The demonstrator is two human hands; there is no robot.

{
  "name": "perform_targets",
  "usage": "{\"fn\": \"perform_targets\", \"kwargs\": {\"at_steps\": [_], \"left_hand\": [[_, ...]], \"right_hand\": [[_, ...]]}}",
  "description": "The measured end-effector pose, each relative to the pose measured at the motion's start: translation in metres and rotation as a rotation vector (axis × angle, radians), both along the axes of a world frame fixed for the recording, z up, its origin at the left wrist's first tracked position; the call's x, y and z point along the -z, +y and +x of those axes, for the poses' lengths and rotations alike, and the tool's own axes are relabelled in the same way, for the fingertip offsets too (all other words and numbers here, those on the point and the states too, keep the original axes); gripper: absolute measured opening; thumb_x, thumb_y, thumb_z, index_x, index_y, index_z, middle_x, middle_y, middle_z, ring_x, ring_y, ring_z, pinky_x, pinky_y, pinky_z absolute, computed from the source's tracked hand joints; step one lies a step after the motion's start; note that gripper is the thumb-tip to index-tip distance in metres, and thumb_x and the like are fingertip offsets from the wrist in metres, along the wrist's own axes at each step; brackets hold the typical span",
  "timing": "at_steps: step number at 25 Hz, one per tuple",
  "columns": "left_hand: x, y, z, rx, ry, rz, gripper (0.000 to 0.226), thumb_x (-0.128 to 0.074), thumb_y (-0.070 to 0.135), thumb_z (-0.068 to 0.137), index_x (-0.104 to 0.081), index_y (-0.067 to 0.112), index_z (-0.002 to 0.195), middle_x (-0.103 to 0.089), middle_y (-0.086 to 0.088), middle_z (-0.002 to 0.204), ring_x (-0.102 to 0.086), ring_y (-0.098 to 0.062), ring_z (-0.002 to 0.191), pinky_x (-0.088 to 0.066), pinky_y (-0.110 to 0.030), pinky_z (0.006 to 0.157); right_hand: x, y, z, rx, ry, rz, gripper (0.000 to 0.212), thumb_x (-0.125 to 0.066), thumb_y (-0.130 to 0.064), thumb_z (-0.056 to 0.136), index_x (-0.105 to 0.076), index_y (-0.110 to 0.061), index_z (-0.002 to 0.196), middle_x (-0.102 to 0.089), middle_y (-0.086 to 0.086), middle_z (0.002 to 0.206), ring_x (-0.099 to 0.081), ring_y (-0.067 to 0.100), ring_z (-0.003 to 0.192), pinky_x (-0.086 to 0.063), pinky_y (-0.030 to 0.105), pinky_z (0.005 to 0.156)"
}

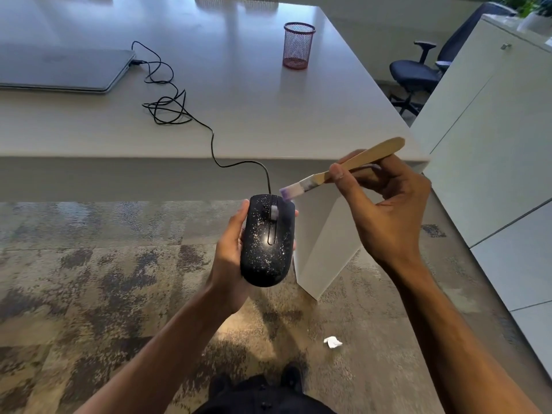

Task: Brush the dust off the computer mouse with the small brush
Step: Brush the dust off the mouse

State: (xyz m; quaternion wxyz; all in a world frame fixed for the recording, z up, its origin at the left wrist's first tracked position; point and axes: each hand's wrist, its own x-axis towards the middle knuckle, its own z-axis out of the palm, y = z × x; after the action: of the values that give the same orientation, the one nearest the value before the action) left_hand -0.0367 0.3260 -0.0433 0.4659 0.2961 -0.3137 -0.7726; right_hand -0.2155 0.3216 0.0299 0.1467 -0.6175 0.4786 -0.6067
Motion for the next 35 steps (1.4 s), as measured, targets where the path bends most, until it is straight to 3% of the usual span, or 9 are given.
{"fn": "perform_targets", "kwargs": {"at_steps": [3, 6, 11, 15, 18, 23, 27, 31, 35], "left_hand": [[0.001, -0.001, 0.000, -0.005, -0.008, -0.016, 0.068, -0.031, 0.054, 0.098, -0.055, 0.002, 0.134, -0.068, -0.013, 0.115, -0.066, -0.020, 0.083, -0.055, -0.032, 0.072], [0.001, -0.002, 0.001, -0.009, -0.015, -0.011, 0.067, -0.028, 0.053, 0.099, -0.058, 0.002, 0.130, -0.070, -0.011, 0.107, -0.066, -0.020, 0.081, -0.055, -0.032, 0.070], [-0.001, -0.005, 0.000, -0.013, 0.002, 0.007, 0.064, -0.032, 0.055, 0.096, -0.064, 0.008, 0.124, -0.069, -0.010, 0.098, -0.064, -0.020, 0.085, -0.054, -0.032, 0.074], [-0.003, -0.003, 0.000, -0.008, -0.003, 0.002, 0.073, -0.032, 0.055, 0.096, -0.050, -0.002, 0.138, -0.068, -0.013, 0.105, -0.066, -0.019, 0.087, -0.055, -0.029, 0.074], [-0.002, -0.004, 0.001, -0.043, -0.023, -0.060, 0.067, -0.027, 0.051, 0.100, -0.053, -0.001, 0.135, -0.065, -0.017, 0.116, -0.065, -0.021, 0.089, -0.054, -0.031, 0.076], [-0.004, -0.006, -0.002, -0.069, -0.039, -0.001, 0.065, -0.034, 0.053, 0.098, -0.058, 0.004, 0.133, -0.067, -0.016, 0.124, -0.067, -0.022, 0.093, -0.051, -0.036, 0.080], [-0.002, -0.009, -0.002, -0.082, -0.049, 0.033, 0.068, -0.038, 0.056, 0.094, -0.060, 0.005, 0.131, -0.070, -0.011, 0.115, -0.068, -0.019, 0.087, -0.054, -0.033, 0.075], [-0.003, -0.009, -0.003, -0.110, -0.044, 0.041, 0.054, -0.037, 0.053, 0.095, -0.073, 0.016, 0.112, -0.074, -0.009, 0.114, -0.070, -0.019, 0.090, -0.054, -0.035, 0.074], [-0.005, -0.010, -0.004, -0.120, -0.024, 0.040, 0.055, -0.037, 0.053, 0.095, -0.072, 0.015, 0.114, -0.073, -0.010, 0.115, -0.070, -0.019, 0.091, -0.056, -0.032, 0.073]], "right_hand": [[0.001, 0.001, 0.002, 0.004, 0.030, 0.021, 0.012, -0.071, -0.016, 0.087, -0.066, -0.016, 0.099, -0.069, -0.025, 0.085, -0.072, 0.003, 0.082, -0.057, 0.018, 0.077], [0.002, 0.005, -0.001, 0.067, -0.025, -0.026, 0.011, -0.070, -0.013, 0.088, -0.066, -0.015, 0.098, -0.068, -0.029, 0.085, -0.071, 0.003, 0.084, -0.056, 0.017, 0.077], [0.007, 0.028, -0.001, -0.123, -0.072, 0.032, 0.009, -0.069, -0.014, 0.084, -0.066, -0.014, 0.093, -0.071, -0.020, 0.086, -0.070, 0.006, 0.080, -0.055, 0.018, 0.074], [0.014, 0.034, -0.002, -0.083, -0.013, 0.084, 0.010, -0.072, -0.018, 0.084, -0.066, -0.020, 0.093, -0.070, -0.025, 0.085, -0.071, 0.003, 0.081, -0.054, 0.013, 0.072], [0.011, 0.034, -0.008, 0.016, -0.028, 0.030, 0.011, -0.069, -0.024, 0.085, -0.065, -0.023, 0.096, -0.069, -0.029, 0.086, -0.070, 0.002, 0.083, -0.054, 0.013, 0.074], [0.013, 0.044, 0.001, -0.109, -0.053, 0.092, 0.011, -0.071, -0.020, 0.084, -0.066, -0.022, 0.094, -0.071, -0.023, 0.086, -0.071, 0.005, 0.081, -0.054, 0.015, 0.073], [0.014, 0.042, -0.005, 0.041, -0.018, 0.053, 0.012, -0.070, -0.022, 0.086, -0.066, -0.021, 0.097, -0.069, -0.030, 0.086, -0.071, 0.001, 0.084, -0.053, 0.012, 0.073], [0.012, 0.054, 0.002, -0.070, -0.056, 0.039, 0.012, -0.069, -0.016, 0.084, -0.065, -0.021, 0.095, -0.070, -0.025, 0.088, -0.071, 0.003, 0.082, -0.053, 0.013, 0.073], [0.019, 0.057, 0.001, 0.002, 0.016, 0.034, 0.012, -0.069, -0.024, 0.085, -0.064, -0.025, 0.096, -0.067, -0.032, 0.088, -0.069, -0.001, 0.082, -0.052, 0.010, 0.072]]}}
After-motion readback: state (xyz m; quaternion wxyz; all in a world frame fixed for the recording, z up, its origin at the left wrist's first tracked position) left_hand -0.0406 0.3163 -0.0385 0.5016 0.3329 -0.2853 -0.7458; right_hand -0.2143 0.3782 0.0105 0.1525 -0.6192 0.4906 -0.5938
